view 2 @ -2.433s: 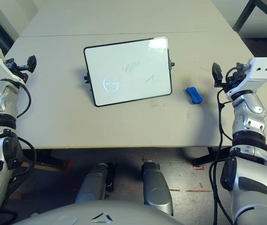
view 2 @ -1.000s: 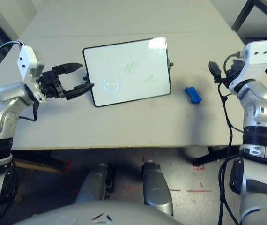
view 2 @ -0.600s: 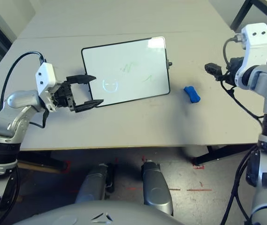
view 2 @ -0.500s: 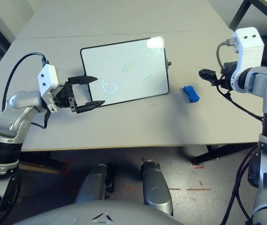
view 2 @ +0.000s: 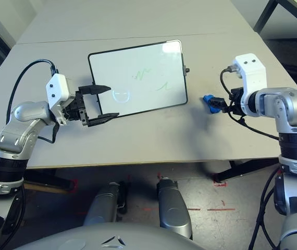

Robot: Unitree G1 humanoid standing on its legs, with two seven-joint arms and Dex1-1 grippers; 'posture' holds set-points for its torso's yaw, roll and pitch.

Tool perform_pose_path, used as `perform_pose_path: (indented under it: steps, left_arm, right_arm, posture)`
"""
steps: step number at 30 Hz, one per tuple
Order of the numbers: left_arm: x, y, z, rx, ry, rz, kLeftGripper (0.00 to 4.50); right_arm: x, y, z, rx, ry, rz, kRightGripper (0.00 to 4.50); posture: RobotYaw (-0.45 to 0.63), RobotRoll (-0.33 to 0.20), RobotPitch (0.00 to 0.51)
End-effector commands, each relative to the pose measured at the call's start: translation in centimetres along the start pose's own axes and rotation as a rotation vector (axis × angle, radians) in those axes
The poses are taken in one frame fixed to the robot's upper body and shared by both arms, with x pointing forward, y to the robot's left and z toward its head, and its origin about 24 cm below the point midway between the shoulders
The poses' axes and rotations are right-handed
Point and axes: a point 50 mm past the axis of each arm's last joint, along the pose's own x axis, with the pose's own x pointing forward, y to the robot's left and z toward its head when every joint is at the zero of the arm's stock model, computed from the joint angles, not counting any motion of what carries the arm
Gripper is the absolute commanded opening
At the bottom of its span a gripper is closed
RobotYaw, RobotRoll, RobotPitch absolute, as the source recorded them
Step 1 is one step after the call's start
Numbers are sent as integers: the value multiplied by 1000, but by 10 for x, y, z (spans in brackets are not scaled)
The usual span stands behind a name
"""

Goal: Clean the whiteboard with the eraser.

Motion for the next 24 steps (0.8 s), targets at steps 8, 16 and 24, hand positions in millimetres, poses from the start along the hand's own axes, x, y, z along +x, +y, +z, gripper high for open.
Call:
perform_pose_path:
  steps: [8,16,24]
  left_arm:
    - [-10,5,-5,0,31,43,4471]
    - [-11,6,-5,4,36,51,4471]
    - [-10,6,-6,5,39,52,4500]
  right_arm:
    - [21,3,-9,-27,33,-4,4500]
    - [26,2,-11,-29,41,-6,4500]
    - [28,5,-11,-36,36,3,2336]
  posture:
    - [-248,0,153]
    - [-238,0,150]
    - [-239,0,149]
